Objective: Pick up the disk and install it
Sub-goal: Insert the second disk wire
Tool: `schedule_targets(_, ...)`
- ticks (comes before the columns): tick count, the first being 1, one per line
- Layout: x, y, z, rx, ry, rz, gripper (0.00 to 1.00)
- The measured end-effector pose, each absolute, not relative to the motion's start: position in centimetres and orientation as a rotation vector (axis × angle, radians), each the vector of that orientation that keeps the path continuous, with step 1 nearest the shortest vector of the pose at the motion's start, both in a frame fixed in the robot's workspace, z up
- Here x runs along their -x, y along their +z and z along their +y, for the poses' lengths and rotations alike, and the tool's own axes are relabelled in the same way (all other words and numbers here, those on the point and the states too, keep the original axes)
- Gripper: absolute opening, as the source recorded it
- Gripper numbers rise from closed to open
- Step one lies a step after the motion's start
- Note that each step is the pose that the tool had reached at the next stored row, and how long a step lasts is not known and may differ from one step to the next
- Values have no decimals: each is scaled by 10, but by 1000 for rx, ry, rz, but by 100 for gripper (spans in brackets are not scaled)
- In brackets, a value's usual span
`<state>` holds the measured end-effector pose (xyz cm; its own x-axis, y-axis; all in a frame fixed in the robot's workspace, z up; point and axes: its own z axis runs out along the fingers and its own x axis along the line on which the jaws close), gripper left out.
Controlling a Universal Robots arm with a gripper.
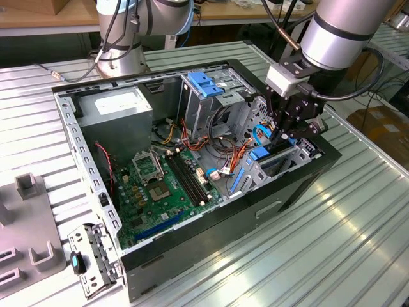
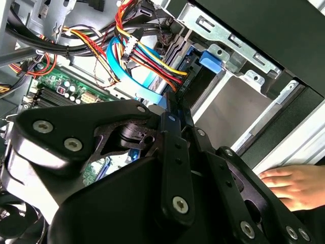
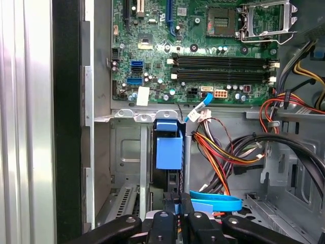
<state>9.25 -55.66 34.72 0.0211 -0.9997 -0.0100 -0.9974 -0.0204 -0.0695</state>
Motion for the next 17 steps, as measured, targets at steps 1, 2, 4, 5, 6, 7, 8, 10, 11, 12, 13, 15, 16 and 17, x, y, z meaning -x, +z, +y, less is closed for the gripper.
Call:
schedule_targets(1,-93,347,-557,2203,-63,2157,16)
schedule_targets(2,-93,347,-557,2202,-61,2157,16)
schedule_targets(4,-93,348,-557,2201,-58,2156,16)
schedule_targets(5,-93,348,-557,2200,-57,2155,16)
schedule_targets(6,-93,348,-557,2199,-56,2155,16)
schedule_targets(7,-93,348,-557,2198,-56,2156,16)
schedule_targets(8,-93,348,-557,2195,-56,2159,16)
schedule_targets(10,-93,349,-557,2189,-55,2165,16)
schedule_targets(11,-93,349,-557,2186,-55,2168,16)
schedule_targets(12,-93,349,-557,2181,-56,2173,16)
schedule_targets(13,-93,349,-557,2177,-56,2177,16)
schedule_targets(15,-93,349,-557,2169,-56,2185,16)
schedule_targets(16,-93,349,-557,2165,-55,2189,16)
schedule_targets(17,-93,349,-557,2156,-55,2197,16)
